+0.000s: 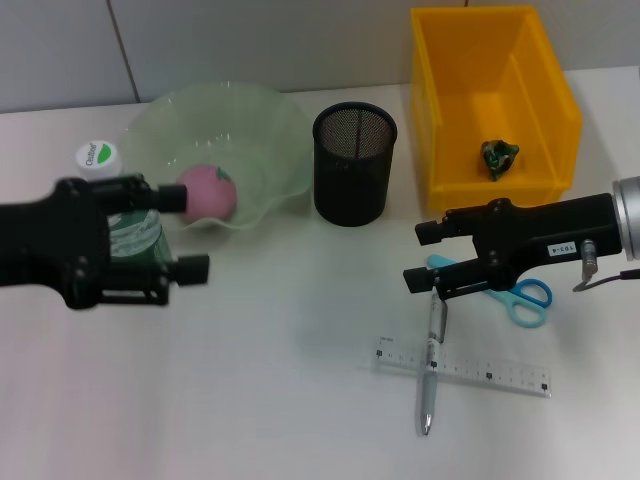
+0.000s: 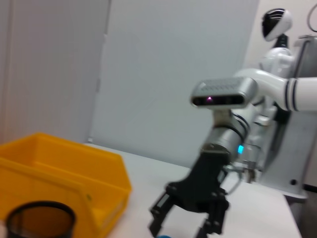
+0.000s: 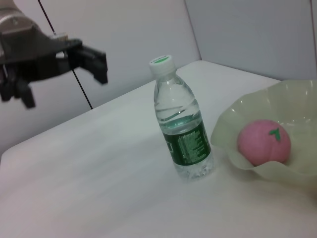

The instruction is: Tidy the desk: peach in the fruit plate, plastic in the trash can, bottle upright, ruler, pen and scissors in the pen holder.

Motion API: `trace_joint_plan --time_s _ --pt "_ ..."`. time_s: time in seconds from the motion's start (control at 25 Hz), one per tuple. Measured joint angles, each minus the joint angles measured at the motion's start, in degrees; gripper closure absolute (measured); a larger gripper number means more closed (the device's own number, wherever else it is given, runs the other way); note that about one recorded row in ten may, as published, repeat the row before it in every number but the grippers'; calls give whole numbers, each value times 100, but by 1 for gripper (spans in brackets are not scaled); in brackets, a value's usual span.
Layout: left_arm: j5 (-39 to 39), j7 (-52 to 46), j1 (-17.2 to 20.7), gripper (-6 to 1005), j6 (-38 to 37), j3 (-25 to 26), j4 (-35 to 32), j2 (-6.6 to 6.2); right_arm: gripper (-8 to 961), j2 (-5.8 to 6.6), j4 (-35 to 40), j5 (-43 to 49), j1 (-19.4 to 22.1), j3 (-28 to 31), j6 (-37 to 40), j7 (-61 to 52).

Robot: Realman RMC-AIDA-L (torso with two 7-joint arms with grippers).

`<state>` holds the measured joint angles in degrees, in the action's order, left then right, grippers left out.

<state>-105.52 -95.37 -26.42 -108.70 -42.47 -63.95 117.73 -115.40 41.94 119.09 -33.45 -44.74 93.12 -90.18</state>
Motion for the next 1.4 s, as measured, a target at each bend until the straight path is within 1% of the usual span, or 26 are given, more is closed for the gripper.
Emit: trace_joint_plan --time_s 0.04,0.08,0.24,0.28,0.4,0.48,0.52,0.64,0.88,0.92,0.96,1.04,1.12,1.16,1.2,1.28,1.4 --pt "-115 116 3 146 24 -143 146 35 156 0 5 0 5 0 -1 -8" --pt "-130 316 -11 146 37 -310 444 36 156 0 10 0 10 1 -1 -18" --pt "-175 661 -50 147 132 -509 855 39 156 0 10 9 14 0 -4 -42" --pt "-227 807 -65 147 253 -623 1027 39 156 0 10 23 14 1 -8 -45" --pt "-327 947 -79 148 442 -741 1181 40 156 4 10 33 4 1 -11 -49" --pt "-444 1110 -103 148 763 -964 1412 40 156 17 8 41 -23 1 -17 -53" --pt "-444 1110 -103 148 763 -964 1412 40 156 17 8 41 -23 1 -17 -53" --pt "-466 1378 -113 149 1026 -1174 1678 45 156 28 8 54 -49 -31 -64 -65" --pt "-469 1898 -78 151 1225 -1275 2051 65 155 54 106 151 -162 -92 -86 -273" --pt "-470 1949 -77 152 1248 -1294 2097 65 155 55 183 241 -208 -114 -77 -398" --pt "-470 2002 -73 152 1309 -1348 2141 66 155 39 413 531 -330 -232 -58 -802" --pt "-469 2011 -71 152 1356 -1377 2148 68 155 25 531 669 -390 -320 -63 -1026" --pt "-470 2018 -63 152 1423 -1415 2155 72 155 -11 806 1019 -557 -588 -78 -1597" --pt "-470 2020 -61 152 1447 -1424 2161 74 155 -46 1063 1375 -748 -876 -65 -2206" --pt "-470 2024 -58 152 1463 -1425 2172 75 155 -46 1063 1375 -748 -876 -65 -2206" --pt "-470 2040 -57 152 1476 -1427 2198 75 155 -58 1241 1742 -962 -1138 -26 -2748" --pt "-463 2118 -43 152 1497 -1429 2243 75 155 -55 1281 2217 -1287 -1398 4 -3373"
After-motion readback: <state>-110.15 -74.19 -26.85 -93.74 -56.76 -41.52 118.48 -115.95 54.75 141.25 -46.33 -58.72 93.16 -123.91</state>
